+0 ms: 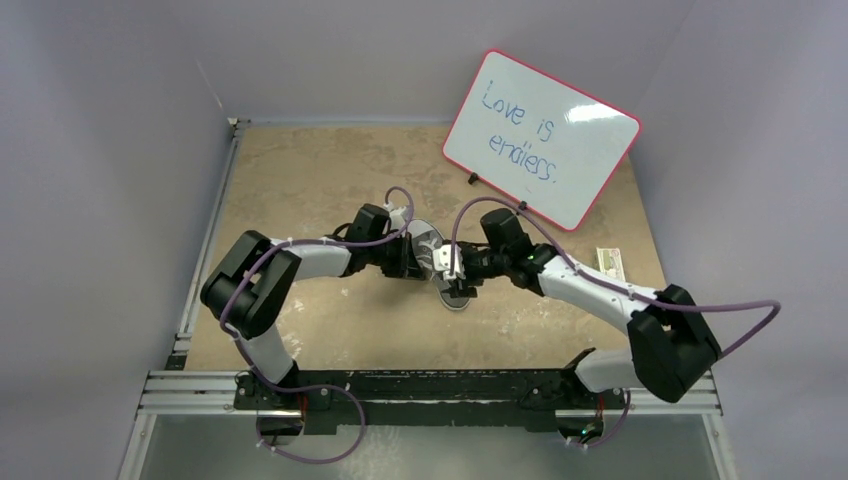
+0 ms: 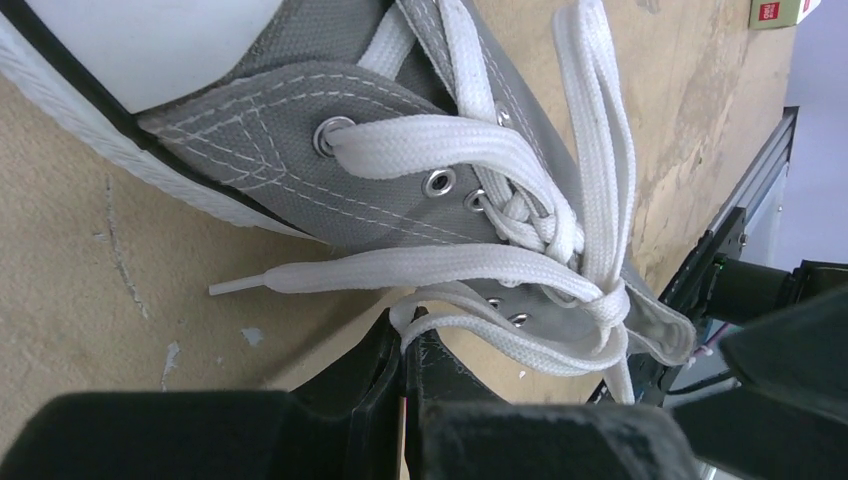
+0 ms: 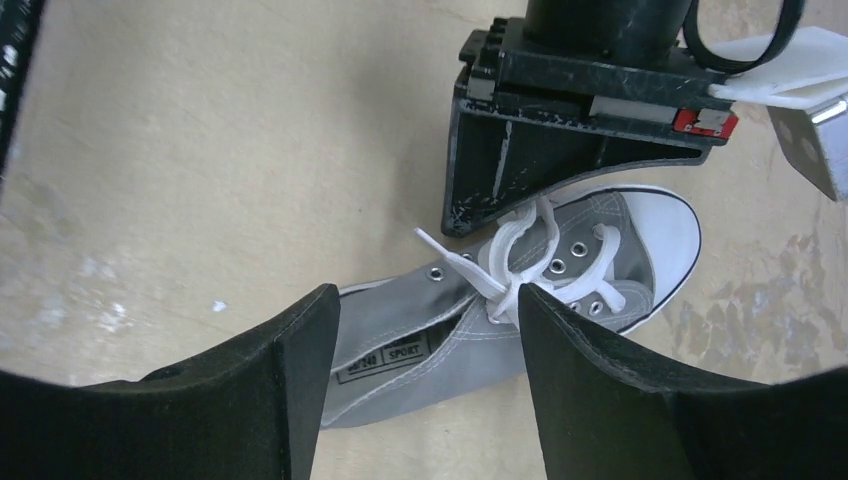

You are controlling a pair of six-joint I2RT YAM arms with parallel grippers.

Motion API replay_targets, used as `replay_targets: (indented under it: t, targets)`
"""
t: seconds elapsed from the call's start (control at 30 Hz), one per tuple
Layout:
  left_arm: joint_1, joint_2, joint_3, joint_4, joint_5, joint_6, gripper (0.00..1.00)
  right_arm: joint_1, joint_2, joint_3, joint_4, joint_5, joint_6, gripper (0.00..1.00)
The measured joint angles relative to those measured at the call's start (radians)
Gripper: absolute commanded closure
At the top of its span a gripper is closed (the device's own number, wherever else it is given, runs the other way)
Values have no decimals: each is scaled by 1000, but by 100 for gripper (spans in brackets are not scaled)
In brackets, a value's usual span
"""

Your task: Tie the shoes

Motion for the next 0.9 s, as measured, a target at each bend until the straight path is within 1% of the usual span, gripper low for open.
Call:
replay_targets:
  t: [0.13,0.33,0.4,0.6,0.73,0.9]
  targets:
    - [0,1,0,0,16,0,100,6,70,12,5,9,-127,39]
    - [0,1,0,1,24,0,100,34,138,42,3,10,-219,47]
    - [0,2,0,4,27,0,100,43,136,42,6,10,-231,50]
    - [0,14,0,20,39,-1,100,59,82,18,43,35,-232,50]
    - [0,16,-1,24,45,-1,100,61,54,15,55,35,-235,57]
    - [0,20,-1,24,51,-4,100,66,94,21,47,22,-256,58]
